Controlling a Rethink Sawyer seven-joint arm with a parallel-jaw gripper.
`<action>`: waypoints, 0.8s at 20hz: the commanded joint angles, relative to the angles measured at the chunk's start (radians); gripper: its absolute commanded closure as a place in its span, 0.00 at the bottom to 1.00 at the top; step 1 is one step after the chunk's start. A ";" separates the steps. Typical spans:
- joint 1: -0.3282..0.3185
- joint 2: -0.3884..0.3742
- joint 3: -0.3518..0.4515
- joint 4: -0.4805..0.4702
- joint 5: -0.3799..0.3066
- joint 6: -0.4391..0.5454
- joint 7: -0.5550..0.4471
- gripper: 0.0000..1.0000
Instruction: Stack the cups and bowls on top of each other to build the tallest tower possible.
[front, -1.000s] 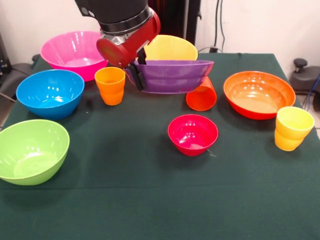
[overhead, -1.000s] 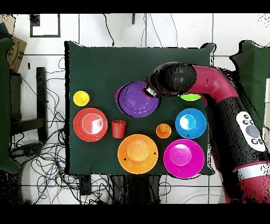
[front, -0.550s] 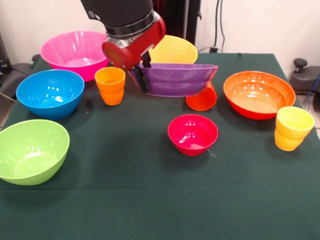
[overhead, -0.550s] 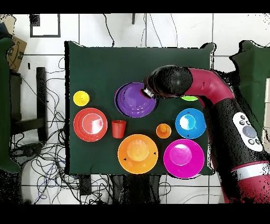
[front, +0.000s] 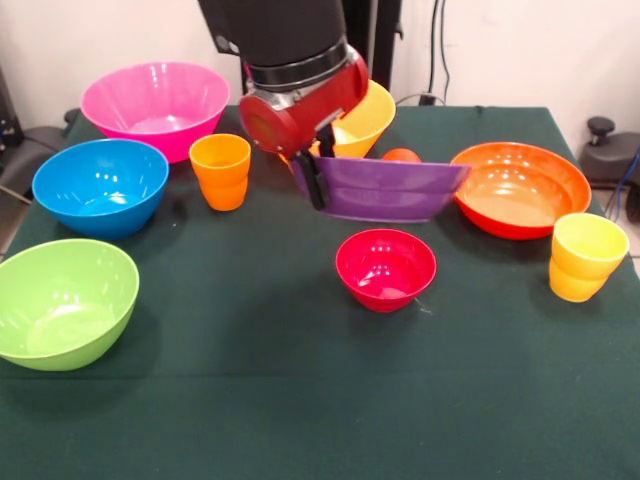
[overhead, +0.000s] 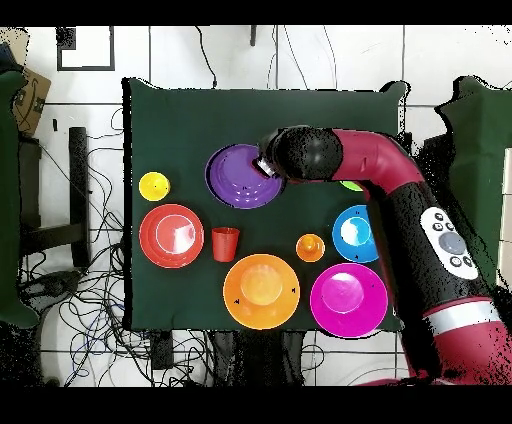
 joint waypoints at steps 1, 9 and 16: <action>0.048 0.024 -0.072 0.076 0.027 -0.089 0.251 1.00; 0.058 0.021 -0.077 0.085 0.018 -0.117 0.286 1.00; 0.071 0.040 -0.097 0.059 -0.014 -0.105 0.282 1.00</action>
